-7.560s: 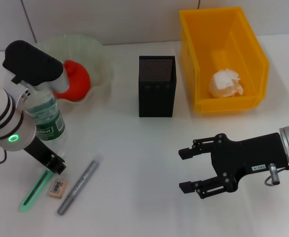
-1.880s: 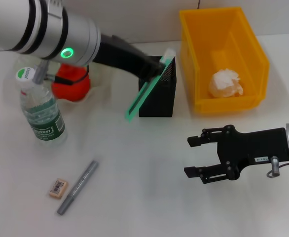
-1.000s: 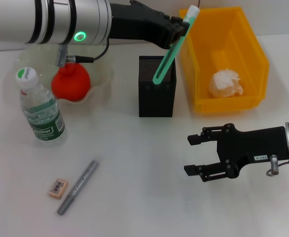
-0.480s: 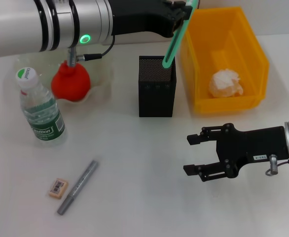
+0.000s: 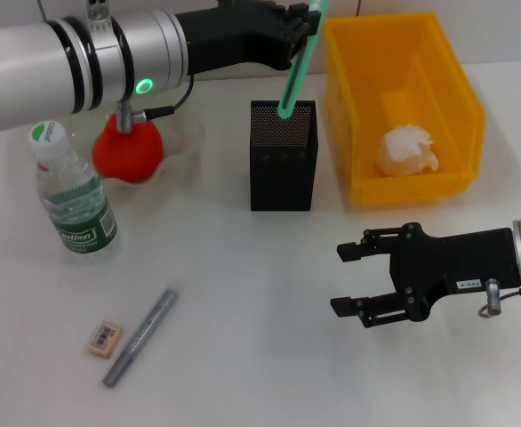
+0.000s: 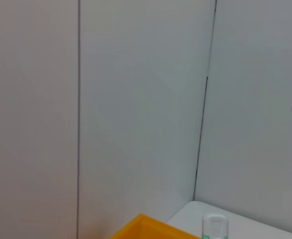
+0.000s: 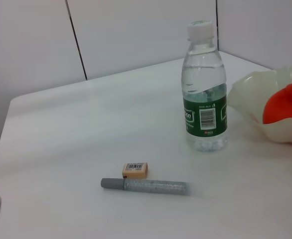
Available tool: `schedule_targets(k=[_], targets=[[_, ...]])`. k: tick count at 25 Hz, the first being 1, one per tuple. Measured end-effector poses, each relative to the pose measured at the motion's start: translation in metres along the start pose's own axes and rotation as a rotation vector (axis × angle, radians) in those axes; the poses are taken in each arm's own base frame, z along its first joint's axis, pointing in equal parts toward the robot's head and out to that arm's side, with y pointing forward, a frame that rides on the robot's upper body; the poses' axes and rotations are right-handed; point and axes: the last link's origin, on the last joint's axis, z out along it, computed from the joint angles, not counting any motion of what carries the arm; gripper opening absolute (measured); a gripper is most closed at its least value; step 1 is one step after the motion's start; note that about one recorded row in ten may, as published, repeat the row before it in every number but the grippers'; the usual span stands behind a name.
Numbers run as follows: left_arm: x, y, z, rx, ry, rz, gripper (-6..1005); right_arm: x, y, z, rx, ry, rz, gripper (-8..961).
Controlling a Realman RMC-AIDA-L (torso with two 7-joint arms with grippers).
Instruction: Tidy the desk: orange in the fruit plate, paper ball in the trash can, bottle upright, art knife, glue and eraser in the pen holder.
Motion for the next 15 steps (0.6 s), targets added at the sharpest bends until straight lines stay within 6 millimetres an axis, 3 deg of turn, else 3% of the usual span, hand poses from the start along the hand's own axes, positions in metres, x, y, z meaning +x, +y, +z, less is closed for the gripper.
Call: schedule_targets(k=[15], targets=[[-0.026, -0.011, 0.005, 0.032, 0.04, -0.021, 113, -0.001, 0.001, 0.002, -0.008, 0.001, 0.003, 766]])
